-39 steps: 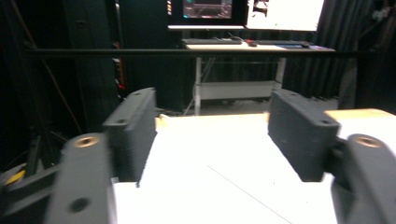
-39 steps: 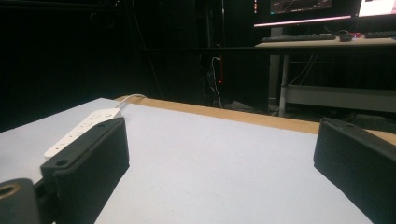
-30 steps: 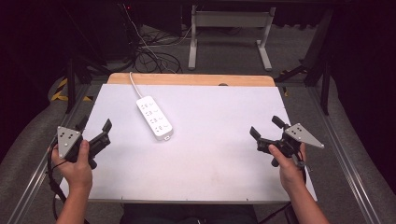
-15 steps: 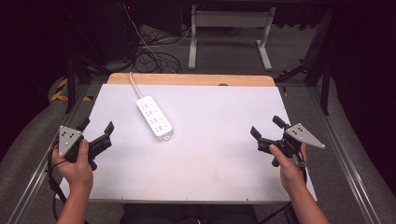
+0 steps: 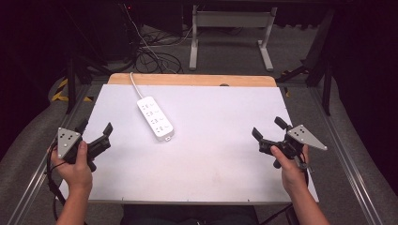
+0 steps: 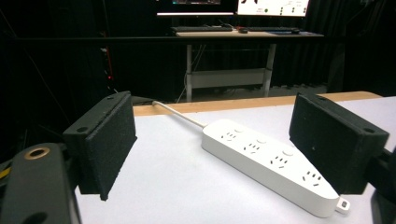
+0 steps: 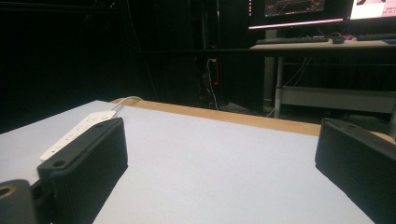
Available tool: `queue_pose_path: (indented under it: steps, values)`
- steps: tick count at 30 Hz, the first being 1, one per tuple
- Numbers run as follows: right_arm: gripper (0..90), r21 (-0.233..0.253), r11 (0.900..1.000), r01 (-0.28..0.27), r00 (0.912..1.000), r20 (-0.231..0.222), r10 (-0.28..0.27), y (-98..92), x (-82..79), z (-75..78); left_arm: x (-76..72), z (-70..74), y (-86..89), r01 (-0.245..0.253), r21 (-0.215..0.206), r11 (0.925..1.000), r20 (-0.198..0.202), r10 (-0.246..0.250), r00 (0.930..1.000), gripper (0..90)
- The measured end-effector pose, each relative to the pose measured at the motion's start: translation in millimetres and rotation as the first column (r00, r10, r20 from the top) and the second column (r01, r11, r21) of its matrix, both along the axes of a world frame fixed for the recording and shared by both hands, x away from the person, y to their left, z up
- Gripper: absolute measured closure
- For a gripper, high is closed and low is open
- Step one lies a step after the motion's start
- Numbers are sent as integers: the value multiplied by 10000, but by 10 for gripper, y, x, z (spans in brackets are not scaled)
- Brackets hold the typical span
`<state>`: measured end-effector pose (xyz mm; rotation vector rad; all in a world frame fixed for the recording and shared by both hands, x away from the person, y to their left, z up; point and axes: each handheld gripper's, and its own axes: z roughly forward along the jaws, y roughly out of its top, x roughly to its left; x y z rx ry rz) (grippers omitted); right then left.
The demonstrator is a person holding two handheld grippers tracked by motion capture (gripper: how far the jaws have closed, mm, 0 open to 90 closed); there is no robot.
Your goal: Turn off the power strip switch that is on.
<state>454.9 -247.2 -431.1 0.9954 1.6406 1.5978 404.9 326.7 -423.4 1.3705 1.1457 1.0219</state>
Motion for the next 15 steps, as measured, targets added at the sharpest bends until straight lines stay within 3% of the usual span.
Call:
queue_pose_path:
  steps: [15]
  values:
    - [21,-31,9999,122,9999,-22,-122,-30,-28,9,33,-27,-21,265,68,9996,-123,-264,9996,147]
